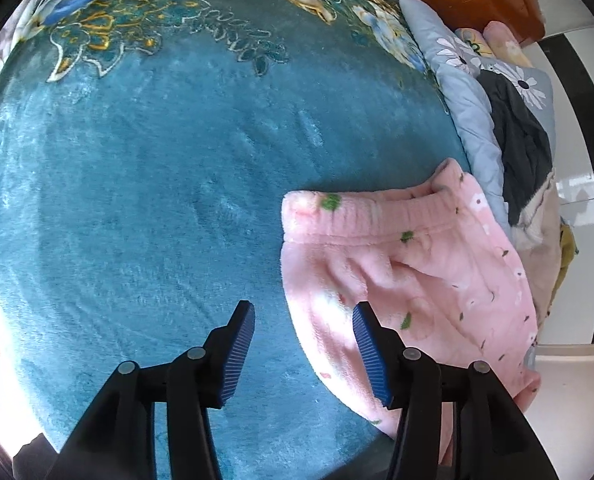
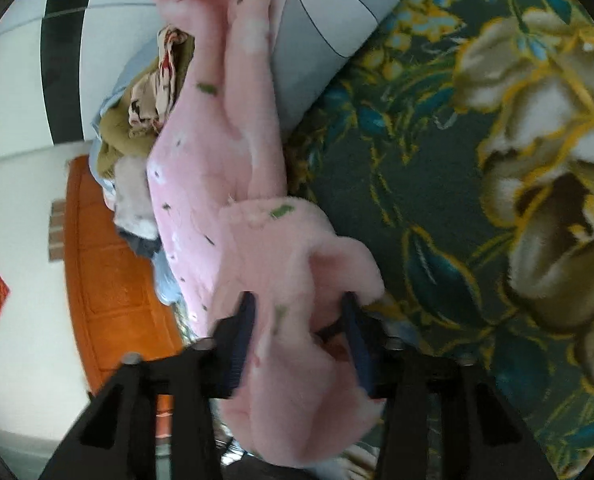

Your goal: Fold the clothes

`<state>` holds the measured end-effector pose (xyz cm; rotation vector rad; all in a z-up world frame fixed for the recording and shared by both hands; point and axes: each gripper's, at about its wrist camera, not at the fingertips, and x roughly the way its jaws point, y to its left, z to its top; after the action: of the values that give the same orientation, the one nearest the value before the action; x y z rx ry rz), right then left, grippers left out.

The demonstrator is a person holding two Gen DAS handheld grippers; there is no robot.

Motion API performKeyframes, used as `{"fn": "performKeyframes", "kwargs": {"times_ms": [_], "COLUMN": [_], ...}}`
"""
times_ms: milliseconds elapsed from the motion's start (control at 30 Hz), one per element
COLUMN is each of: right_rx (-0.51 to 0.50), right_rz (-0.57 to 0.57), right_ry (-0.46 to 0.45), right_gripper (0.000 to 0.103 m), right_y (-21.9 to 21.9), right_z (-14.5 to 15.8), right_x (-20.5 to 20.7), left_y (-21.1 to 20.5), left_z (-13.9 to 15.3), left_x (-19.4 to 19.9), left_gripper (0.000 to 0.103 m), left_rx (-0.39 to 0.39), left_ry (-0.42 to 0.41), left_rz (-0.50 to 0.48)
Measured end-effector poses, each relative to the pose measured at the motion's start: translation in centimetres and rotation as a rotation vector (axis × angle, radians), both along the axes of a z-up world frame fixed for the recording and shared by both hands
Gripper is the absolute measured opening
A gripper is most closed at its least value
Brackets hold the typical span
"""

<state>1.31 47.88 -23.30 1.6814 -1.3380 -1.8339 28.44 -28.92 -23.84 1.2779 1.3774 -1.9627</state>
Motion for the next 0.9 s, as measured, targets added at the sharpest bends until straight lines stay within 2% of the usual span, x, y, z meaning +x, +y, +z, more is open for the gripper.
{"fn": "performKeyframes", "kwargs": {"times_ms": [33,100,200,300,400,433,533,633,700,800,900], "right_rx": [0.006,0.017,0.062,0.118,0.234,0.284,0.398,0.419,0.402,0.399,0.393], "right_rz": [0.009,0.041,0.058,-0.052,-0.18,-0.207,-0.257,-0.309,-0.341,-0.34,-0.334], "right_ry": [0.003,0.022,0.113,0.265,0.353,0.339,0.22,0.037,-0.027,-0.068,-0.053], "right_gripper": [0.009,0.007,0.006,0.006,0.004,0.004,0.004,0.004,0.004,0.004,0.004], "right_y": [0.2,-0.1,-0.1,3.8,9.6,11.3,14.8,17.2,18.0,17.6,17.6], "right_z": [0.4,1.7,4.7,9.5,12.7,12.5,9.3,4.0,1.8,0.3,0.6], "right_x": [-0.3,-0.8,-1.4,-1.0,0.8,1.6,3.2,5.3,6.8,7.5,6.8], "left_y": [0.0,0.1,0.2,0.2,0.2,0.2,0.4,0.5,0.5,0.4,0.4], "left_z": [-0.1,-0.5,-1.1,-1.6,-1.9,-2.0,-2.4,-2.4,-2.4,-2.3,-2.3], "left_x": [-0.1,-0.4,-1.1,-1.6,-2.0,-2.2,-2.6,-2.7,-2.7,-2.9,-3.0], "left_gripper": [0.056,0.056,0.057,0.057,0.057,0.057,0.058,0.058,0.056,0.056,0.056], "left_rx": [0.003,0.013,0.02,0.023,0.026,0.024,0.015,0.008,0.003,0.001,0.007], "left_ry": [0.0,-0.002,-0.014,-0.031,-0.031,-0.032,-0.036,-0.032,-0.027,-0.017,-0.002], "left_rz": [0.0,-0.002,-0.009,-0.013,-0.021,-0.024,-0.026,-0.022,-0.018,-0.009,-0.005]}}
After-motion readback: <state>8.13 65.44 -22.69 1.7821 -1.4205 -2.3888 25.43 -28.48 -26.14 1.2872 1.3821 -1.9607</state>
